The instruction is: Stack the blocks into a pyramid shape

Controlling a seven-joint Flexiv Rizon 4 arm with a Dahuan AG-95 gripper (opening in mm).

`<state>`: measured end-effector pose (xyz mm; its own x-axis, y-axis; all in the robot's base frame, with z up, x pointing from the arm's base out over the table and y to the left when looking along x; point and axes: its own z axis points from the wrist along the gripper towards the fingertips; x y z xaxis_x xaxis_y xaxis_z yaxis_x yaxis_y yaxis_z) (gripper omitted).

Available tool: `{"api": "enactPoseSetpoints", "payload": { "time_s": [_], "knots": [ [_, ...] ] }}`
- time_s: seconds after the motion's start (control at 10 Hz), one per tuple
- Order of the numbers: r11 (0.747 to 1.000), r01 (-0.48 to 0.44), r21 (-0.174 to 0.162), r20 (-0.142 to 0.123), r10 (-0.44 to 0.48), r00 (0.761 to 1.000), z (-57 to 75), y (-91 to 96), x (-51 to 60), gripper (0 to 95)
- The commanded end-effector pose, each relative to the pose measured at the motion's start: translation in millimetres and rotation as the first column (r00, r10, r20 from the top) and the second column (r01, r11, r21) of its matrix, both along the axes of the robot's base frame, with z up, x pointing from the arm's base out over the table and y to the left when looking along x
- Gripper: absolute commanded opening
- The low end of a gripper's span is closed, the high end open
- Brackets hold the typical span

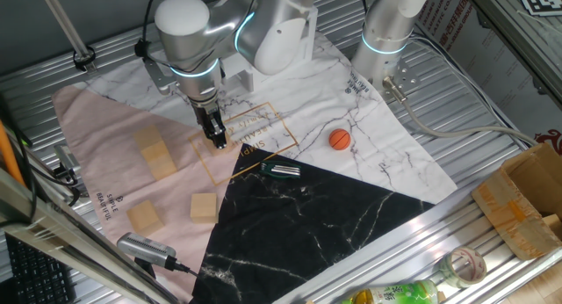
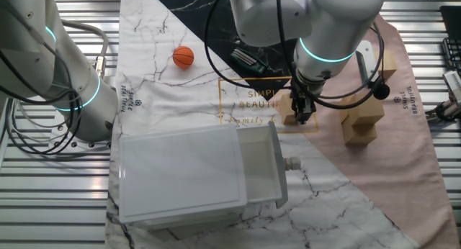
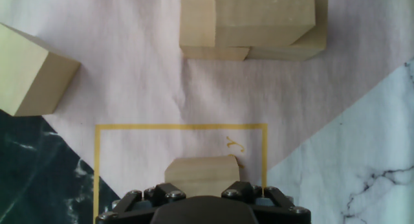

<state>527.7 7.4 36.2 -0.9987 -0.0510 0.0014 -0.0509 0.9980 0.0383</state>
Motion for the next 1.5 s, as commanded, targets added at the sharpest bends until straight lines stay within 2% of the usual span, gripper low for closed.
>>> {"api": "enactPoseSetpoints", "payload": {
  "time_s": [0.1, 0.6, 0.8, 1.0, 1.2, 1.3, 1.4, 1.5],
  "knots": [
    [1.0, 0.002, 0.001, -0.002, -0.002, 1.0, 3.8, 2.3, -0.1, 0.0],
    [1.0, 0.013, 0.003, -0.003, -0.013, 1.0, 17.1, 9.6, -1.3, 0.0],
    [1.0, 0.021, 0.008, -0.008, -0.021, 1.0, 28.2, 15.7, 1.1, 0.0],
    [1.0, 0.029, 0.011, -0.021, -0.029, 0.999, 40.5, 24.7, 7.2, 0.0],
    [0.999, 0.041, 0.014, -0.027, -0.041, 0.999, 46.6, 36.7, 14.2, 0.0],
    [0.999, 0.041, 0.014, -0.027, -0.041, 0.999, 46.6, 36.7, 14.2, 0.0],
    [0.998, 0.051, 0.026, -0.029, -0.051, 0.998, 48.9, 53.1, 24.4, 0.0],
    [0.999, 0.047, 0.024, -0.032, -0.046, 0.998, 50.0, 58.9, 30.1, 0.0]
  ]
}}
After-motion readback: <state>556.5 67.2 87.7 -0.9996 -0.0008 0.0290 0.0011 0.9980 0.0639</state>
